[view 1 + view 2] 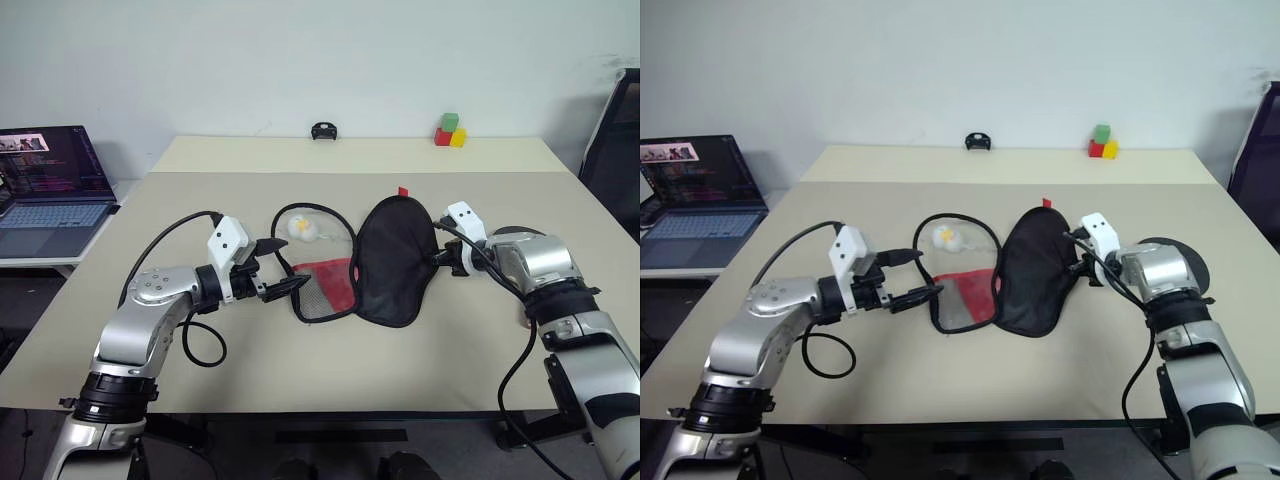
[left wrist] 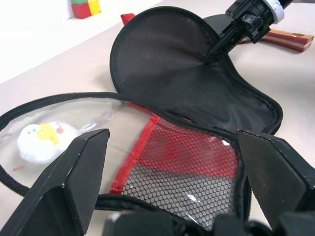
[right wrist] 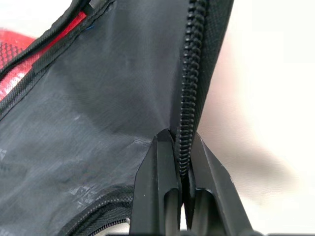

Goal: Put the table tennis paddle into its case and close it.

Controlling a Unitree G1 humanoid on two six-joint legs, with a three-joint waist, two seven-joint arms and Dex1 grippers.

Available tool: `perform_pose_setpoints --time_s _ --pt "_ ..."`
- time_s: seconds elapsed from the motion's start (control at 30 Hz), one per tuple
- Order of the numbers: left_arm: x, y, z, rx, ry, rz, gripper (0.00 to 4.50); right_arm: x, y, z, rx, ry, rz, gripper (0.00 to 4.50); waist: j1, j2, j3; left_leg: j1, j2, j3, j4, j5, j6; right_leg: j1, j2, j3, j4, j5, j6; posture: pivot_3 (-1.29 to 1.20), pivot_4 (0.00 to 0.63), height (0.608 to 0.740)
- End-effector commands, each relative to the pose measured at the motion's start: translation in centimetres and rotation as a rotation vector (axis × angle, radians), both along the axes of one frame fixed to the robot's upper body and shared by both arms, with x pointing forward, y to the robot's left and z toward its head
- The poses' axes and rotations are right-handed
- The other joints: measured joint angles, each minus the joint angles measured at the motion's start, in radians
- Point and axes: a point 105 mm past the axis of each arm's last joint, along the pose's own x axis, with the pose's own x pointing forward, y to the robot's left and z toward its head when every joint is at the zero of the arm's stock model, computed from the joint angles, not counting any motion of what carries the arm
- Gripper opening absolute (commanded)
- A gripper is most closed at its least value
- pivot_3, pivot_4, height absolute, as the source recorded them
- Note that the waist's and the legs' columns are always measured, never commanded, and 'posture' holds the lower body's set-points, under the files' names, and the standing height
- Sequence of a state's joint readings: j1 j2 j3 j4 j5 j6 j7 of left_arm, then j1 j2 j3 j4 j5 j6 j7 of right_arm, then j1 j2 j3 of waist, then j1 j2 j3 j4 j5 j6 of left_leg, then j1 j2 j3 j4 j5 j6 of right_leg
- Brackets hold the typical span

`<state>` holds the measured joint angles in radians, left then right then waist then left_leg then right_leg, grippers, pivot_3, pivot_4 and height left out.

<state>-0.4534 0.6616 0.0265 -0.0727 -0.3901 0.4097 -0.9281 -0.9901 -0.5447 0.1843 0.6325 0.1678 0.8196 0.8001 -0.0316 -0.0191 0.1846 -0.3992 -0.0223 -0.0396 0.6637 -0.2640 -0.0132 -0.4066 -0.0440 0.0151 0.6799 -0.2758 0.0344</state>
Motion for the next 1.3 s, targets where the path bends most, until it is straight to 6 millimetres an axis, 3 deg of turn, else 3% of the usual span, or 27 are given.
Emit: perform_pose_setpoints --time_s 0.03,0.3,0.6,0.7,0.9,1.17,1.3 --pt "-0.1 -0.5 1.2 0.004 -0.058 -0.021 4.5 0.7 -0.6 1.7 -0.052 -0.05 0.039 0.07 0.0 0.0 0.0 0.0 0.0 0.0 0.0 0.0 0.0 0.0 0.0 0.0 0.0 0.0 0.0 0.0 0.15 0.74" --pt "-0.1 -0.5 1.2 0.001 -0.058 -0.015 4.5 1.7 -0.9 2.4 -0.131 -0.069 0.091 0.07 0.0 0.0 0.0 0.0 0.0 0.0 0.0 0.0 0.0 0.0 0.0 0.0 0.0 0.0 0.0 0.0 0.15 0.74" --pt "-0.1 -0.6 1.3 0.002 -0.06 -0.015 4.5 2.7 -0.5 2.6 -0.096 -0.089 0.051 0.07 0.0 0.0 0.0 0.0 0.0 0.0 0.0 0.0 0.0 0.0 0.0 0.0 0.0 0.0 0.0 0.0 0.15 0.74" --pt "-0.1 -0.6 1.3 0.004 -0.061 -0.016 4.5 2.7 -0.7 2.4 -0.101 -0.09 0.043 0.65 0.0 0.0 0.0 0.0 0.0 0.0 0.0 0.0 0.0 0.0 0.0 0.0 0.0 0.0 0.0 0.0 0.15 0.74" --pt "0.0 -0.8 1.3 0.006 -0.061 -0.024 4.5 3.1 -1.9 3.0 -0.116 -0.127 -0.017 2.72 0.0 0.0 0.0 0.0 0.0 0.0 0.0 0.0 0.0 0.0 0.0 0.0 0.0 0.0 0.0 0.0 0.15 0.74" --pt "0.2 -1.1 1.3 0.006 -0.059 -0.035 4.5 3.7 -5.9 4.7 -0.085 -0.21 -0.21 2.72 0.0 0.0 0.0 0.0 0.0 0.0 0.0 0.0 0.0 0.0 0.0 0.0 0.0 0.0 0.0 0.0 0.15 0.74" --pt "0.2 -1.1 1.2 0.007 -0.059 -0.037 4.5 3.4 -6.0 4.8 -0.011 -0.206 -0.215 2.72 -0.004 0.0 0.0 0.0 0.0 0.001 0.0 0.0 0.0 0.0 0.0 0.001 0.0 0.0 0.0 0.0 0.15 0.74"
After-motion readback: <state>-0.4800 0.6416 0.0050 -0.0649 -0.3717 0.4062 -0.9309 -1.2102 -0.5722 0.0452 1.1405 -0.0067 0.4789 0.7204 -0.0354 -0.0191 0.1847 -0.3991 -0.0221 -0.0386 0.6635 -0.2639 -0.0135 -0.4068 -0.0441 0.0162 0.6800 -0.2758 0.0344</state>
